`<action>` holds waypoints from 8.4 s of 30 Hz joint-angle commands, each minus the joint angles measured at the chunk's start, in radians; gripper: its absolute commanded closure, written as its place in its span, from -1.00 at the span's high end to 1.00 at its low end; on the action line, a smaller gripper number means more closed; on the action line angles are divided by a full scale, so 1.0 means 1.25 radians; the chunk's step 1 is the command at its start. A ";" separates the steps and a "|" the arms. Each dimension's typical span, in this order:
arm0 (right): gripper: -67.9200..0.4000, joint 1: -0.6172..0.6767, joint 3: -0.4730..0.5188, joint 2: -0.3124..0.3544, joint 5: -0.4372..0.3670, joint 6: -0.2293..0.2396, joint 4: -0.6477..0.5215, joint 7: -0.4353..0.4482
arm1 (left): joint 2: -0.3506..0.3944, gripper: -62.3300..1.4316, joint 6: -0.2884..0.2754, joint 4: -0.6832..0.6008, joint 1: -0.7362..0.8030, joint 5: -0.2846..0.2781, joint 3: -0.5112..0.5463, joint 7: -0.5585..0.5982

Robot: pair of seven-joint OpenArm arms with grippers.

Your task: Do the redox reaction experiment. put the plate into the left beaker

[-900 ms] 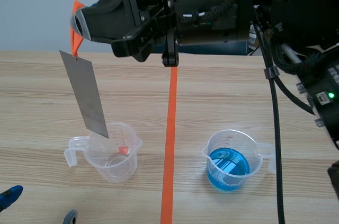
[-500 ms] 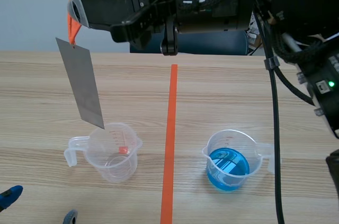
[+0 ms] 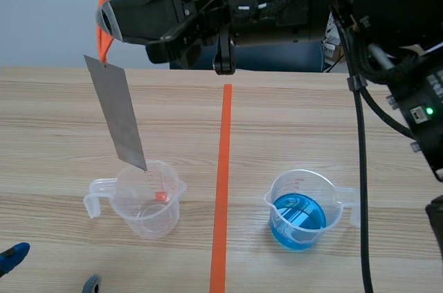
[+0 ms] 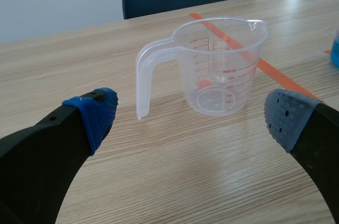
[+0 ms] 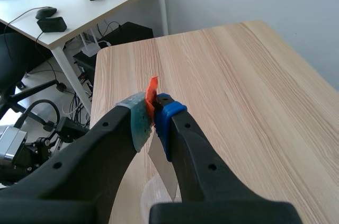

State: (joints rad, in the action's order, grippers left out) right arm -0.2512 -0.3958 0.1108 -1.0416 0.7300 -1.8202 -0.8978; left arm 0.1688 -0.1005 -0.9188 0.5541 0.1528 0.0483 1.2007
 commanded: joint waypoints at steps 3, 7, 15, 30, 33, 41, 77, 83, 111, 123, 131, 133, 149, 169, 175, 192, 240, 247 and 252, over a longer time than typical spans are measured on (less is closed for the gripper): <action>-0.99 -0.012 0.002 0.000 0.018 0.003 -0.007 0.012 | -0.001 0.87 0.003 -0.009 0.004 -0.002 -0.001 0.008; -0.99 -0.007 0.002 0.000 0.057 0.003 -0.004 0.029 | -0.001 0.87 0.003 -0.009 0.004 -0.002 -0.001 0.008; -0.99 0.002 0.001 0.000 0.080 0.003 0.000 0.042 | -0.001 0.87 0.030 -0.009 0.004 -0.002 -0.001 0.008; -1.00 0.006 -0.001 0.000 0.079 0.003 0.041 0.063 | -0.002 0.87 0.030 -0.009 0.004 -0.002 -0.001 0.008; -1.00 0.006 -0.013 0.000 0.079 0.003 0.045 0.062 | -0.002 0.87 0.030 -0.009 0.004 -0.002 -0.001 0.008; -1.00 0.016 -0.036 0.000 0.080 0.003 0.046 0.060 | -0.002 0.87 0.030 -0.009 0.004 -0.002 -0.001 0.008; -1.00 0.046 -0.039 0.000 0.203 0.013 0.167 0.146 | -0.002 0.87 0.027 -0.009 0.004 -0.002 -0.001 0.008; -1.00 0.046 -0.057 0.000 0.203 0.013 0.181 0.153 | -0.002 0.87 0.027 -0.009 0.004 -0.002 -0.001 0.008; -1.00 0.071 -0.108 0.000 0.331 0.013 0.183 0.266 | -0.002 0.87 0.027 -0.009 0.004 -0.002 -0.001 0.008; -0.42 0.077 -0.124 0.000 0.385 0.013 0.184 0.297 | -0.002 0.87 0.027 -0.009 0.004 -0.002 -0.001 0.008; 1.00 0.077 -0.124 0.000 0.395 -0.058 0.184 0.359 | -0.002 0.87 0.027 -0.009 0.004 -0.002 -0.001 0.008; 1.00 0.077 -0.124 0.000 0.404 -0.064 0.184 0.359 | -0.002 0.87 0.027 -0.009 0.004 -0.002 -0.001 0.008; 1.00 0.077 -0.124 0.000 0.418 -0.064 0.184 0.359 | -0.002 0.87 0.027 -0.009 0.004 -0.002 -0.002 0.008; 1.00 0.077 -0.124 0.000 0.418 -0.063 0.184 0.359 | -0.002 0.87 0.027 -0.009 0.004 -0.002 -0.002 0.008; 1.00 0.077 -0.124 0.000 0.418 -0.063 0.184 0.358 | -0.002 0.87 0.027 -0.009 0.004 -0.002 -0.002 0.008; 1.00 0.077 -0.124 0.000 0.418 -0.063 0.184 0.358 | -0.002 0.87 0.027 -0.009 0.004 -0.002 -0.002 0.008; 1.00 0.077 -0.124 0.000 0.418 -0.063 0.184 0.358 | -0.002 0.87 0.027 -0.009 0.004 -0.002 -0.002 0.009; 1.00 0.077 -0.124 0.000 0.436 -0.063 0.184 0.359 | -0.002 0.87 0.027 -0.009 0.004 -0.002 -0.002 0.009; 1.00 0.077 -0.124 0.000 0.436 -0.063 0.184 0.359 | -0.002 0.87 0.027 -0.009 0.004 -0.002 -0.002 0.009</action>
State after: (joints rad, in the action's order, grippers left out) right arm -0.1429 -0.5518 0.1108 -0.4854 0.6479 -1.5875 -0.4683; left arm 0.1688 -0.0639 -0.9188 0.5541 0.1528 0.0483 1.2003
